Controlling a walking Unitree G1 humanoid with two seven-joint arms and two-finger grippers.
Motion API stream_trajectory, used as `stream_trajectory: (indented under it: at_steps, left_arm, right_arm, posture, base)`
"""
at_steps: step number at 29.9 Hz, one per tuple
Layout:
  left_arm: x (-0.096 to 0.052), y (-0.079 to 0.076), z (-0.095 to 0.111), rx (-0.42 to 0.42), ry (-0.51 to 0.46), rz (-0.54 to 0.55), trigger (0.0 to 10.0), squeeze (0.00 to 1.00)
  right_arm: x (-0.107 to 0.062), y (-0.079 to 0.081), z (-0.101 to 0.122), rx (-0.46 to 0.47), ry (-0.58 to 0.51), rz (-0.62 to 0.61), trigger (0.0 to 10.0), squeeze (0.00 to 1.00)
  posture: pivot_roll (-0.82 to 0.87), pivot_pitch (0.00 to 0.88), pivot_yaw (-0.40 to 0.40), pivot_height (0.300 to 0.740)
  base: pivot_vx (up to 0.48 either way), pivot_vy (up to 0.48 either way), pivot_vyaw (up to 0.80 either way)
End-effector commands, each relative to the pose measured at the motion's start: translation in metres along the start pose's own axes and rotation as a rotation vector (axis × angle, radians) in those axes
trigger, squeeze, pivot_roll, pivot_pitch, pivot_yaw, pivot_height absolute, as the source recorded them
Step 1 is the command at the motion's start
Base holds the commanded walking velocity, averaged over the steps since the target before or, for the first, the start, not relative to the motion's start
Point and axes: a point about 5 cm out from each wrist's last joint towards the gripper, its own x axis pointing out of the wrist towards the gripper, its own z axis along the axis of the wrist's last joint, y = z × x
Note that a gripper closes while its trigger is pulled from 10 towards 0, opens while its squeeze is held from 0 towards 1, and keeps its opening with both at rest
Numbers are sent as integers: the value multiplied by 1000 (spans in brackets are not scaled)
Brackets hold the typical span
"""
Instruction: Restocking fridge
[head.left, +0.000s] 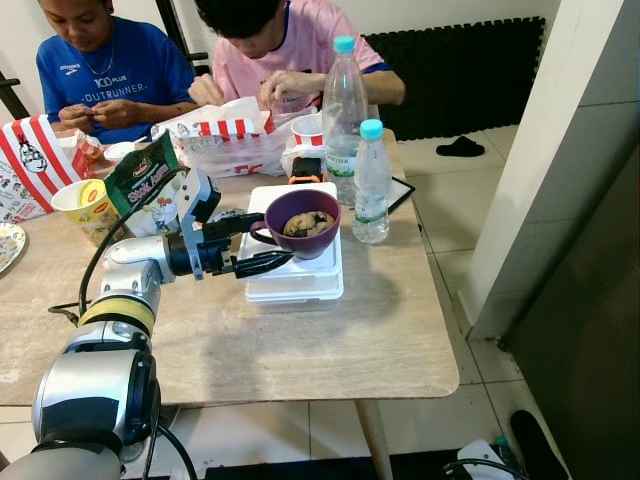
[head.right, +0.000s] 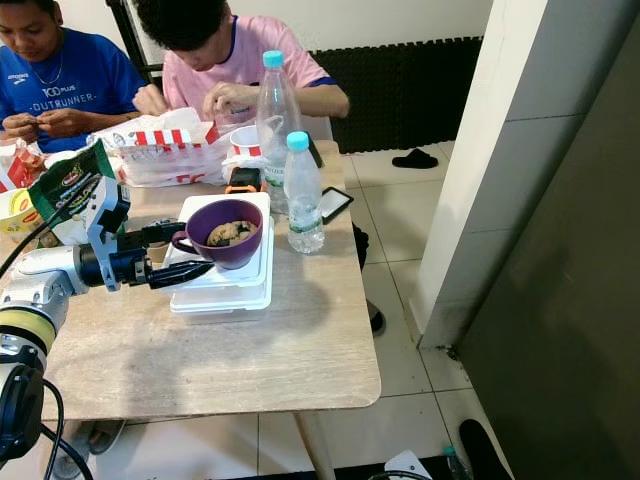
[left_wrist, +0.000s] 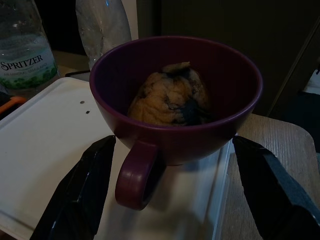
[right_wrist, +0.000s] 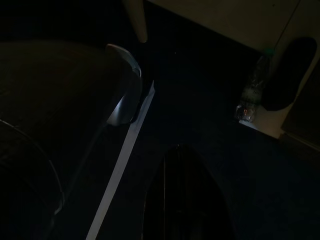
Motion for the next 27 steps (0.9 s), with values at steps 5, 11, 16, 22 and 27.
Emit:
stream_trajectory:
  at_steps: [5, 11, 16, 22, 27]
  left_arm:
    - [-5, 1, 3, 6, 4, -4, 235, 0]
    - [-9, 0, 2, -3, 8, -13, 0, 0]
    - [-11, 1, 1, -5, 7, -6, 0, 0]
    - [-14, 1, 1, -7, 0, 7, 0, 0]
    - [-15, 1, 0, -9, -8, 15, 0, 0]
  right_arm:
    - [1, 7, -3, 1, 2, 18, 10000, 0]
    - [1, 7, -3, -4, 1, 18, 10000, 0]
    - [1, 6, -3, -7, 0, 18, 10000, 0]
    - [1, 6, -2, -9, -3, 20, 10000, 0]
    - [1, 7, -1, -10, -3, 20, 10000, 0]
  posture:
    - [-33, 100, 68, 740]
    - [-28, 89, 66, 740]
    - [-25, 84, 65, 740]
    - [-21, 82, 66, 740]
    - [-19, 69, 66, 740]
  base:
    - [0, 0, 0]
    - [0, 0, 0]
    - [0, 0, 0]
    - [0, 0, 0]
    - [0, 0, 0]
